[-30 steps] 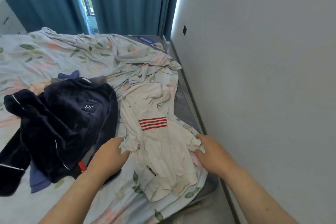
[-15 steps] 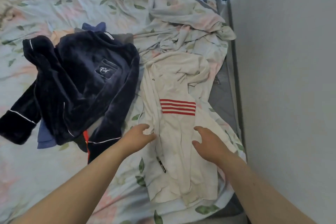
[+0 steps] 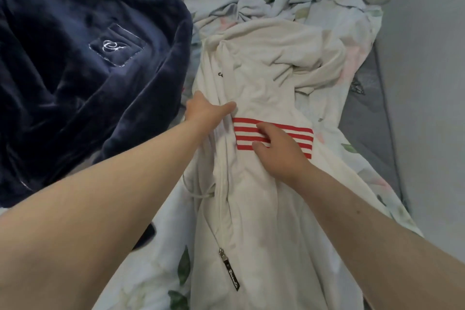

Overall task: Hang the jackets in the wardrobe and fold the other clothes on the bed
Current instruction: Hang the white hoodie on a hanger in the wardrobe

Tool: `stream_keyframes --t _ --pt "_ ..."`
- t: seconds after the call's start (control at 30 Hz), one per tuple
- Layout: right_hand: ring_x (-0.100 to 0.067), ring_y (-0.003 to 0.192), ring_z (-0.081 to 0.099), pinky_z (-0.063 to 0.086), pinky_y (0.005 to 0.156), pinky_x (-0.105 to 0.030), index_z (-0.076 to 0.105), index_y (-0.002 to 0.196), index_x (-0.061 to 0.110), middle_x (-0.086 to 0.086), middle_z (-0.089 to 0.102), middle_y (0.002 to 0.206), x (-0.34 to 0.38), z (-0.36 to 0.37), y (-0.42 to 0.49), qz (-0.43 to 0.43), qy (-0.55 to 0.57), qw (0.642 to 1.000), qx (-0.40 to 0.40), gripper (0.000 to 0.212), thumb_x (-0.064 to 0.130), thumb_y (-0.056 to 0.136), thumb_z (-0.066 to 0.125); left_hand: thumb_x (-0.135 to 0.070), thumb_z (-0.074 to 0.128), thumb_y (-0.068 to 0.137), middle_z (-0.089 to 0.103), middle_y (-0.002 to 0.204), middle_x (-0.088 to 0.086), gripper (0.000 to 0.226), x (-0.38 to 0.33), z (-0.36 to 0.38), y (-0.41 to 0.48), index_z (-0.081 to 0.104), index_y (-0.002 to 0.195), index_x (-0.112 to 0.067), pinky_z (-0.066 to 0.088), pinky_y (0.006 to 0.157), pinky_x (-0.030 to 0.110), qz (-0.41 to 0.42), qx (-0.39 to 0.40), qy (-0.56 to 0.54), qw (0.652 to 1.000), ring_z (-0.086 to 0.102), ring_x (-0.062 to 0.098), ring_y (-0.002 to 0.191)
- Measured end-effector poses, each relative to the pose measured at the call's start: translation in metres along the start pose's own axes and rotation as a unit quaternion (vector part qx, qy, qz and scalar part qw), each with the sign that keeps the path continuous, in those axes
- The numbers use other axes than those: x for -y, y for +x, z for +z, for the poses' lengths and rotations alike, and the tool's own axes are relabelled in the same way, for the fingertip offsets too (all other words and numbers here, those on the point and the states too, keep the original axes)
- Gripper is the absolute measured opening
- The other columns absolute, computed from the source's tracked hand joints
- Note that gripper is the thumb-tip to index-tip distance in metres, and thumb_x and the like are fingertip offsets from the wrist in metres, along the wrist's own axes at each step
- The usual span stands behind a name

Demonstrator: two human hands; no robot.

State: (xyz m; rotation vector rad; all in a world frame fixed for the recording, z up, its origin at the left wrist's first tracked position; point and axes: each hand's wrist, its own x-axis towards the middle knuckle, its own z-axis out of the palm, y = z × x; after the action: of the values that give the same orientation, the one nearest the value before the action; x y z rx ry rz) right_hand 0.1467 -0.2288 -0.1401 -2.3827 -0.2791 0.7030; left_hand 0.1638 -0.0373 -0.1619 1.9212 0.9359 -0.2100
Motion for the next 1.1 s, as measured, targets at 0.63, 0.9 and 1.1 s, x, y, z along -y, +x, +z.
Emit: stream_keyframes --t 0.63,0.9,1.1 --pt "-0.019 0.104 0.07 0.056 0.088 -0.037 0.063 0.121 0.018 -0.001 0.073 0.11 0.069 -0.05 -0.058 0.078 0.462 0.883 -0.031 0.031 0.025 0.092 0.069 -0.014 0.049 0.069 0.068 0.087 -0.029 0.043 -0.026 -0.033 -0.179 0.064 0.084 -0.051 0.045 0.068 0.006 0.215 0.175 -0.075 0.958 0.063 -0.01 0.085" --pt "-0.034 0.096 0.071 0.055 0.088 -0.057 0.071 0.111 0.019 -0.011 0.075 0.103 0.135 -0.097 -0.19 0.132 0.42 0.897 -0.037 0.033 0.0 0.085 0.064 -0.029 0.054 0.08 0.048 0.093 -0.022 0.023 -0.043 -0.118 -0.32 0.055 0.101 -0.037 0.045 0.078 0.023 0.317 0.228 0.097 0.916 0.05 0.001 0.089" --pt "-0.039 0.093 0.071 0.057 0.077 -0.049 0.077 0.098 0.017 -0.019 0.074 0.099 0.223 -0.165 -0.3 0.042 0.422 0.905 0.011 0.03 0.012 0.071 0.064 -0.032 0.069 0.079 0.062 0.094 -0.014 0.026 -0.051 -0.211 -0.408 0.068 0.103 -0.043 0.048 0.072 0.013 0.295 0.074 -0.101 0.947 0.062 0.008 0.087"
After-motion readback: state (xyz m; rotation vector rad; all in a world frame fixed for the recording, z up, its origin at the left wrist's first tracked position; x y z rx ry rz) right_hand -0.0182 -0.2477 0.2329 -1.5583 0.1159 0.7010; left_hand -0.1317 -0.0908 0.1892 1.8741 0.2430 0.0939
